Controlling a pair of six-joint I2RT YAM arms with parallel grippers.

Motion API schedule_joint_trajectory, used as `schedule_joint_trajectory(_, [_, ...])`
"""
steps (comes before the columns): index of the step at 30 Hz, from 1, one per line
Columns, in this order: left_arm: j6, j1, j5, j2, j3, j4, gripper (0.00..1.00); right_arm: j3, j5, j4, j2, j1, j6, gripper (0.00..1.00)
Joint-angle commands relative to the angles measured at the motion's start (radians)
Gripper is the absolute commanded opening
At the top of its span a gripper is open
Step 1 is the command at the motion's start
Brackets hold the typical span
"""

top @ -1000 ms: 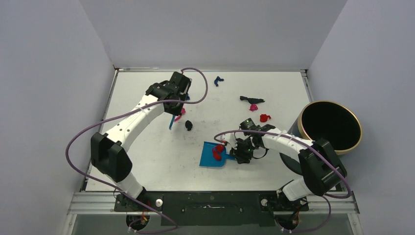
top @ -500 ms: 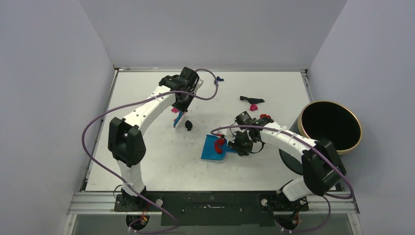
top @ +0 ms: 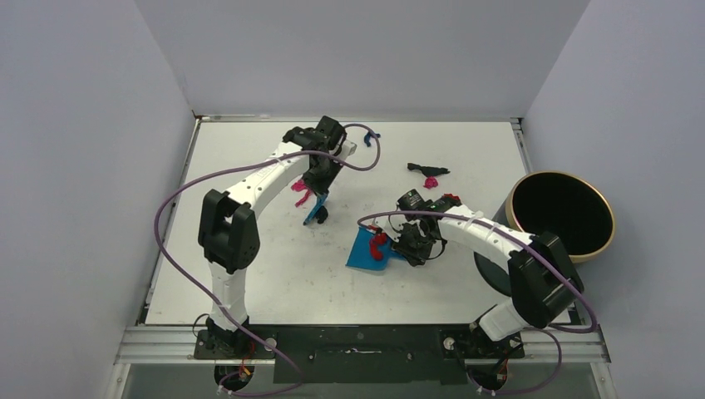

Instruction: Sweep away the paper scraps from the table

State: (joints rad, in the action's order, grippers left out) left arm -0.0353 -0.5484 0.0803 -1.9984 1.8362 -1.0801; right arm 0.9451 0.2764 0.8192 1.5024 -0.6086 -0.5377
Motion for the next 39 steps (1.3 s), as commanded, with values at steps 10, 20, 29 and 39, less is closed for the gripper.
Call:
schedule_joint_trajectory(10, [0.188, -0.062, -0.395, 0.091, -0.065, 0.113, 0.0, 0.058, 0.01, -0.06, 0.054, 0.001, 0.042, 0.05])
schedule_joint_trajectory(20, [0.244, -0.046, -0.464, 0.173, 0.001, 0.073, 0.0, 0.042, 0.022, -0.106, 0.038, 0.006, 0.067, 0.05])
schedule_joint_trajectory(29, [0.19, -0.003, -0.196, 0.201, 0.193, -0.083, 0.0, 0.005, 0.048, -0.151, 0.016, 0.011, 0.061, 0.06])
schedule_joint_trajectory(39, [0.089, 0.074, 0.21, -0.037, 0.458, -0.172, 0.0, 0.038, 0.065, -0.171, 0.055, 0.016, 0.067, 0.06])
